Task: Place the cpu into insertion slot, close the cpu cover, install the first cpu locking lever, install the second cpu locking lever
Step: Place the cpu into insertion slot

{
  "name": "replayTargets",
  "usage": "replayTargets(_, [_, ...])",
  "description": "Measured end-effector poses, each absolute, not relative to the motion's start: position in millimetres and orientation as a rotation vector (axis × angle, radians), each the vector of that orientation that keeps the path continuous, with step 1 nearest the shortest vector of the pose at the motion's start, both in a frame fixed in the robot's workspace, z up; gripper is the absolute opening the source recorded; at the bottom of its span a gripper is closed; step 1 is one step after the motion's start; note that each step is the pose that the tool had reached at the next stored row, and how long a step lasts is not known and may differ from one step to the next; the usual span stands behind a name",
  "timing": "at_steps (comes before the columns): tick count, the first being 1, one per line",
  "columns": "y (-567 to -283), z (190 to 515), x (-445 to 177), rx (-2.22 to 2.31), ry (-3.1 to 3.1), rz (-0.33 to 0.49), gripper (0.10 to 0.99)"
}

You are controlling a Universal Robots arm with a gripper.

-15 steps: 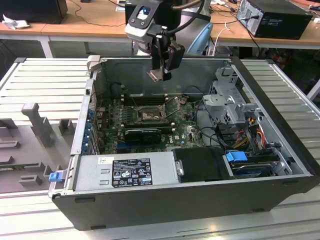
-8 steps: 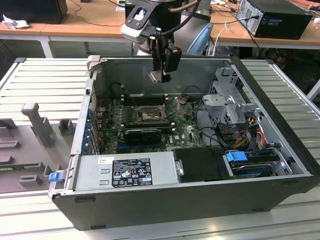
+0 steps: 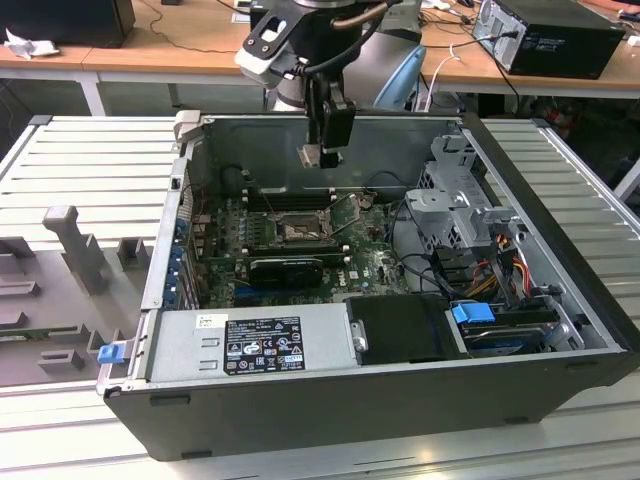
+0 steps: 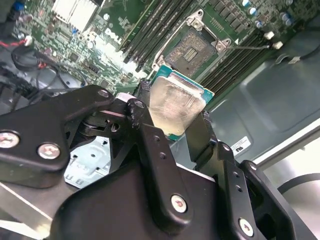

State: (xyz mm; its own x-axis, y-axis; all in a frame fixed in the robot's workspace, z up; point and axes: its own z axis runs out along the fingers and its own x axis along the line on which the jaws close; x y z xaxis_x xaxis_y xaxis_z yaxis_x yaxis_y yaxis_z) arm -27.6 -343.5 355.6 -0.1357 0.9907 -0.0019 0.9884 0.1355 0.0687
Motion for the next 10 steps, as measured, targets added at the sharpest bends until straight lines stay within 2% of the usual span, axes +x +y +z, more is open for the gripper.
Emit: replayTargets(10, [-343.5,350.3,-27.6,2.078,2.291,0.077,0.529])
